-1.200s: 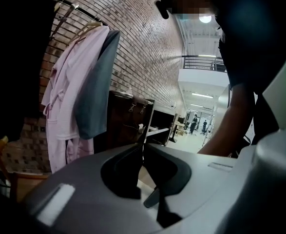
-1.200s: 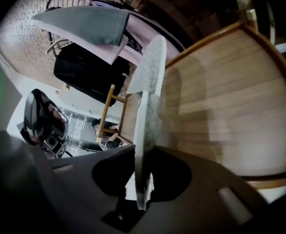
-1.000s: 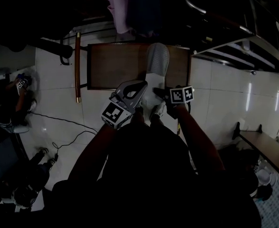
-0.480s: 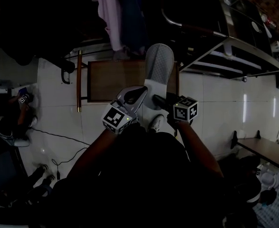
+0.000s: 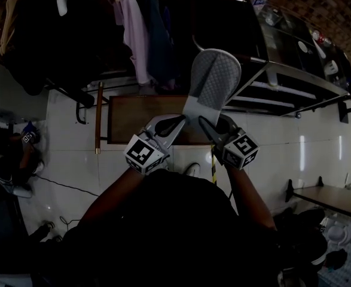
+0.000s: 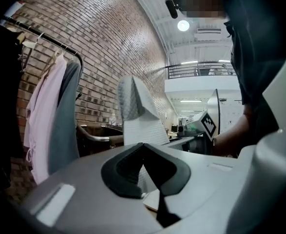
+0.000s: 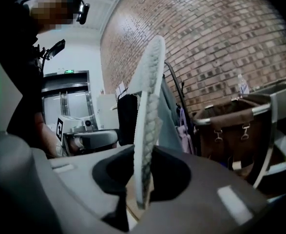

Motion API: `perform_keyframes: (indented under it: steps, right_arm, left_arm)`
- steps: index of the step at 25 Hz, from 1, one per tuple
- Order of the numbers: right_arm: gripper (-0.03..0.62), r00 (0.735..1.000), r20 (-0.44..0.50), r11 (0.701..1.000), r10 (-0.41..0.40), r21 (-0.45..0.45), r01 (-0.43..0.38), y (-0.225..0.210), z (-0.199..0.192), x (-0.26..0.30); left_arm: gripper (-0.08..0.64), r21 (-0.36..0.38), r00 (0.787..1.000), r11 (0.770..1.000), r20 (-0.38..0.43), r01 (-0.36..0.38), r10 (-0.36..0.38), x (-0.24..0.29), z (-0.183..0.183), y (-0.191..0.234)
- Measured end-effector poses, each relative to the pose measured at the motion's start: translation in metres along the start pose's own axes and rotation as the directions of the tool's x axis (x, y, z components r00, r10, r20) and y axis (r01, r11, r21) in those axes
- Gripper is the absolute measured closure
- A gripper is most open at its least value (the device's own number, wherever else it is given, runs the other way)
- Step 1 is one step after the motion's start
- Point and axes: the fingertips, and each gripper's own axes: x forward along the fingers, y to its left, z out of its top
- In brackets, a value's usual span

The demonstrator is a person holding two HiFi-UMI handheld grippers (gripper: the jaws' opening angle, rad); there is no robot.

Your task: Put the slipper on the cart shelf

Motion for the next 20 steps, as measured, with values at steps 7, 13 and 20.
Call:
perform_keyframes:
  steps: [7,13,20]
  right_arm:
    - [0.525,0.994,0.099,0.991,-0.055,-0.118,0.067,0.006,0.051,-0.019]
    - [0.525,0.99,0.123,0.983,-0.069,-0.16,0.088,0.009,0.05,-0.026]
    - [0.525,0.993,0.107,0.985,-0.052,-0.16,0.069,0.012,0.038,-0.029]
  left_arm:
    - [0.558,0.034,1.0,0.999,0.003,0.016,-0.016,0.011,0.024,-0.009]
    - [0.558,0.052,0.999,0.998,0.017,0.046,-0.047,0.008,0.026,-0.018]
    - [0.56,0.066,1.0,0.998,-0.007,0.022,-0.022,0.007,0.022,-0.019]
